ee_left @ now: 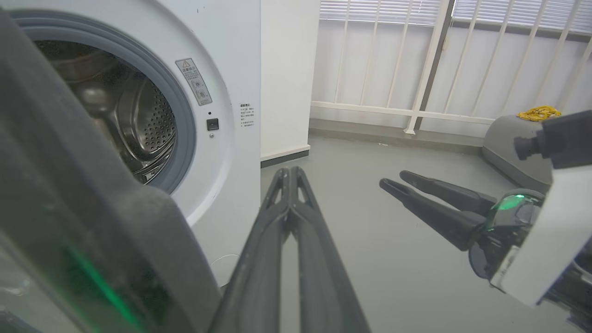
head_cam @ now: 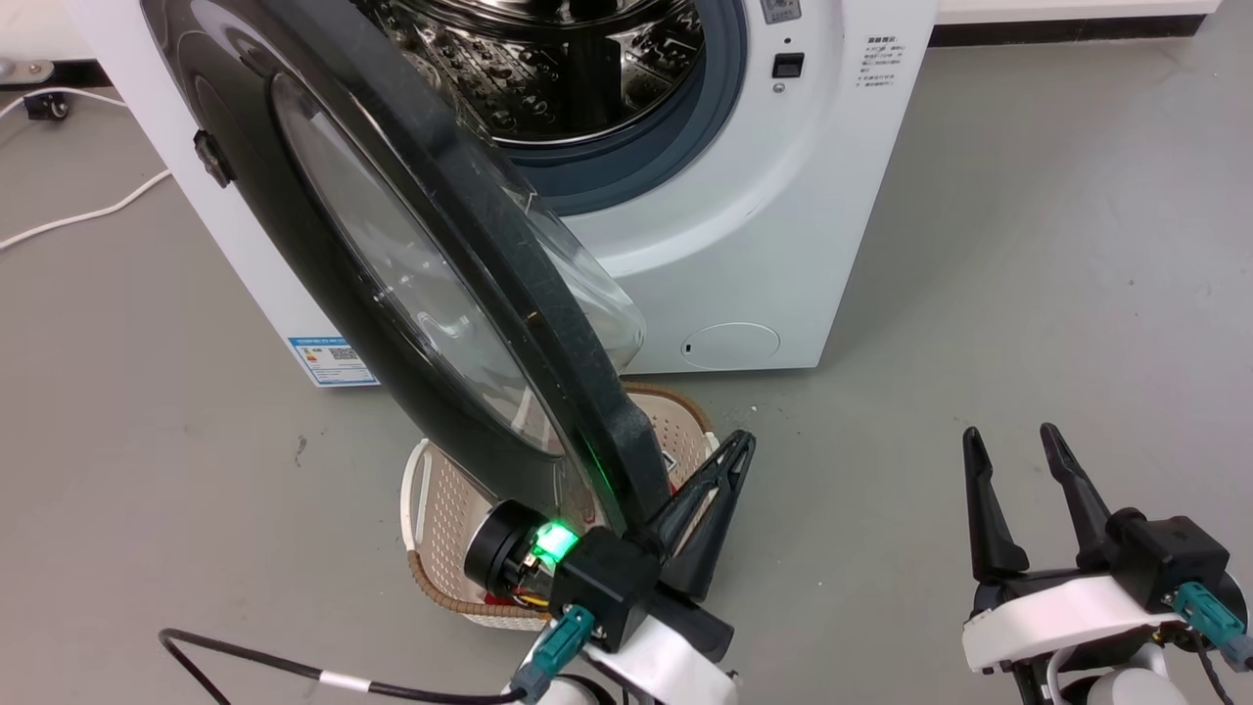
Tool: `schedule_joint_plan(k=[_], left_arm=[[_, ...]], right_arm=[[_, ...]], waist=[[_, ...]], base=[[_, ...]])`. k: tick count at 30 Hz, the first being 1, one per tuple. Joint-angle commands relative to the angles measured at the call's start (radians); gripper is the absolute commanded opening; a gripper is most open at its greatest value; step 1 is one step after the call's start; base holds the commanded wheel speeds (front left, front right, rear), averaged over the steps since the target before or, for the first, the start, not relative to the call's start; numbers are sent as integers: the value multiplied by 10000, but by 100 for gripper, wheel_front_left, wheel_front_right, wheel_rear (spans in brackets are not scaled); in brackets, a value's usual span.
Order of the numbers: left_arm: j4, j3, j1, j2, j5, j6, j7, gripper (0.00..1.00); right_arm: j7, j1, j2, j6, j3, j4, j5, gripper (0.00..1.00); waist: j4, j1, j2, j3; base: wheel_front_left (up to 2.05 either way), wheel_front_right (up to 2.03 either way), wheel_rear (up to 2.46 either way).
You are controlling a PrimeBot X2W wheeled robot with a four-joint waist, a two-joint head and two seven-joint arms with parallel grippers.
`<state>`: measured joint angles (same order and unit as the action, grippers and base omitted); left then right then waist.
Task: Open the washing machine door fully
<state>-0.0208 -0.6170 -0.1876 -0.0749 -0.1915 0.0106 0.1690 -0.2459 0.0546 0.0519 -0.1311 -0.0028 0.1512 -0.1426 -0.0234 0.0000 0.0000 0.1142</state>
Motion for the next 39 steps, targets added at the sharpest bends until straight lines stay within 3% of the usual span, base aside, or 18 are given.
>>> schedule_joint_plan(k=[1,9,17,39], left_arm=[[192,43,-182,73,-72,119,84,0],[865,240,-422,171,-392,708,296,0],[967,479,-335,-2,-473,970,436,0],[-1379,472,1627,-1196,-145,1880,-390,0]], right_arm=[[-52,119,-31,7,17,28,-65,100],[-98,175,-32,7,106,189,-206,100],[-113,196,-32,7,141,307,-250,100],[-173,-183,-32,7,-50,485,-393,100]], waist=[[-11,0,0,15],[-61,0,0,33],[-44,0,0,-7],[365,0,0,-404]], base=[[0,0,0],[0,0,0],[0,0,0],[0,0,0]])
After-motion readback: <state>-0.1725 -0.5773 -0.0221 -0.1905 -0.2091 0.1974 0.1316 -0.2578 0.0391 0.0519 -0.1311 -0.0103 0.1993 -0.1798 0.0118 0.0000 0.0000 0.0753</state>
